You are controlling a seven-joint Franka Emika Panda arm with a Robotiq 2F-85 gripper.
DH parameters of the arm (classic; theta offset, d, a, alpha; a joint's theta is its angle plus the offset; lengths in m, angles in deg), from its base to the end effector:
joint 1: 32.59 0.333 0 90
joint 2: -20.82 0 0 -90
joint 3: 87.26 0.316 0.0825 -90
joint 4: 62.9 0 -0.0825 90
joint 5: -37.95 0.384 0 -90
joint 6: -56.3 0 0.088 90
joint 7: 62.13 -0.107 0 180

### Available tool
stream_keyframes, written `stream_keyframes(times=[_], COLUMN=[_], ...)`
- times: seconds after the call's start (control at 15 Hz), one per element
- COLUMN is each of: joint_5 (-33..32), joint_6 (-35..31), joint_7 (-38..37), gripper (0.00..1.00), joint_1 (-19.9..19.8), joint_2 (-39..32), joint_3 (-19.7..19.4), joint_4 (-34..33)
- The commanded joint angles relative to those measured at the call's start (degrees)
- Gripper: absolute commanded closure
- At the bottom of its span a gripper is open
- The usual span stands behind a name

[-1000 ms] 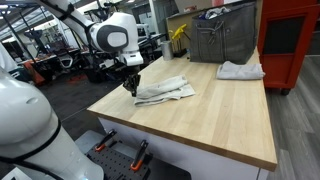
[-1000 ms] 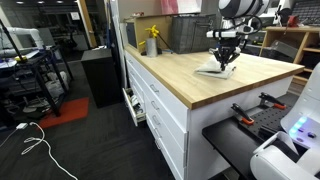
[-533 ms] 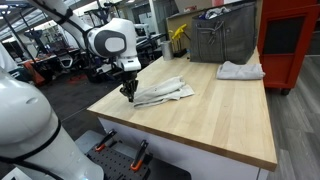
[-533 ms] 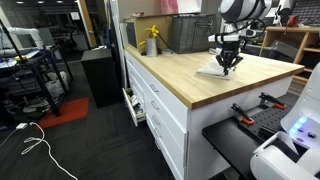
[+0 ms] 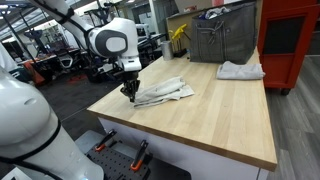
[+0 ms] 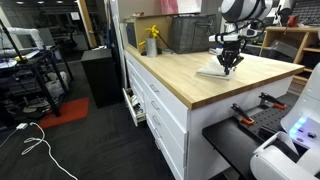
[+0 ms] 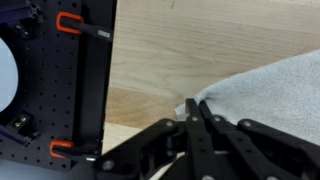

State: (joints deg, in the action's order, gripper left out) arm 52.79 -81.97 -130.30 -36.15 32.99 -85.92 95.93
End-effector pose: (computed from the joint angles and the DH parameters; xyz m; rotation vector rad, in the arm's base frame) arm 0.3654 -0.0133 0.2652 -2.3170 2.0234 0.3160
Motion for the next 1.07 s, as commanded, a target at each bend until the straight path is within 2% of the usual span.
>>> stream_keyframes(times=[0.0,0.07,0.13,0.53,0.73,0.8,1.0], joint_5=[0.34,0.33,0.39,-2.34,-4.43,-5.43,-6.61], joint_6=[1.01,0.89,0.93,0.84,-0.15,-0.69,-2.16], joint_7=[-2.42,-2.61,-2.49,-3.24,0.36,2.59,8.94], gripper=[0.98,0.72,0.71,0.27,0.05,0.00,0.00], joint_1=[-0.57,-0.58,-0.58,-2.22,-4.10,-4.67,-5.61], joint_2=[0.06,-0.04,0.07,1.31,0.31,-0.79,-3.33], joint_3=[-0.31,-0.32,-0.37,-0.83,-2.72,-3.64,-5.93], joint_4=[-0.09,-0.08,-0.08,-0.60,-2.97,-4.35,-7.62])
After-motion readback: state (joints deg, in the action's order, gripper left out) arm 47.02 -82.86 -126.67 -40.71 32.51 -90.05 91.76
